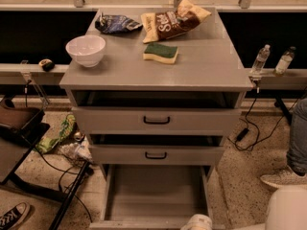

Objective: Close bottom drawer

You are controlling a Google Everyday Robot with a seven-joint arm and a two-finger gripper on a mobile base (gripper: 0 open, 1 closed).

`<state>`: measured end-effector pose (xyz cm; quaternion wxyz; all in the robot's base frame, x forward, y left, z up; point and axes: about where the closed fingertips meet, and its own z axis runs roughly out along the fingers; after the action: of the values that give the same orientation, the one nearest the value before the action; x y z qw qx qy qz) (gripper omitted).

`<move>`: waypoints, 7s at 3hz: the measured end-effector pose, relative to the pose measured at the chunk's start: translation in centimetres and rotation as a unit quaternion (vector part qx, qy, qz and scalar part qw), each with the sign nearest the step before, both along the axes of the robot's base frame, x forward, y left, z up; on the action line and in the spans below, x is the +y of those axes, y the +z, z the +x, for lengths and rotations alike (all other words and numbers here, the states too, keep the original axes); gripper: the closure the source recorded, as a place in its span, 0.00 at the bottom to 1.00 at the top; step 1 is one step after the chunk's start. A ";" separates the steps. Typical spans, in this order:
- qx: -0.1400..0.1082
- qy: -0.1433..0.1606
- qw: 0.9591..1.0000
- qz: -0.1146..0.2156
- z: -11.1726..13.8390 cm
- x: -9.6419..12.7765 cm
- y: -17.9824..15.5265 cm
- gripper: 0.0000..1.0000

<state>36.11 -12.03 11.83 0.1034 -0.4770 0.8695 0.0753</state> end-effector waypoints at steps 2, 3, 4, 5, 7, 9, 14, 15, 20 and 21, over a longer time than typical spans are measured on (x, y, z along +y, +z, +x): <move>-0.027 -0.006 1.000 -0.009 3.2 1.3 0.6 1.00; -0.060 0.007 0.998 -0.026 7.2 2.1 2.5 1.00; -0.087 0.023 0.995 -0.041 11.0 3.3 4.1 1.00; -0.103 0.041 0.992 -0.054 14.5 5.1 4.9 1.00; -0.104 0.044 0.992 -0.055 14.8 4.9 4.8 1.00; -0.107 0.046 0.992 -0.057 15.3 4.8 4.9 1.00; -0.107 0.046 0.992 -0.057 15.2 4.7 4.9 0.00; -0.107 0.046 0.992 -0.057 15.2 4.7 4.9 0.03; -0.138 0.064 0.984 -0.089 25.8 1.3 4.5 1.00; -0.138 0.064 0.984 -0.089 25.8 1.3 4.5 0.84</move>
Offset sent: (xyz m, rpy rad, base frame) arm 0.0931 0.0267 0.0321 -0.0661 -0.1599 0.0001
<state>61.91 -10.72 16.30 0.1740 -0.5451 0.8177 -0.0623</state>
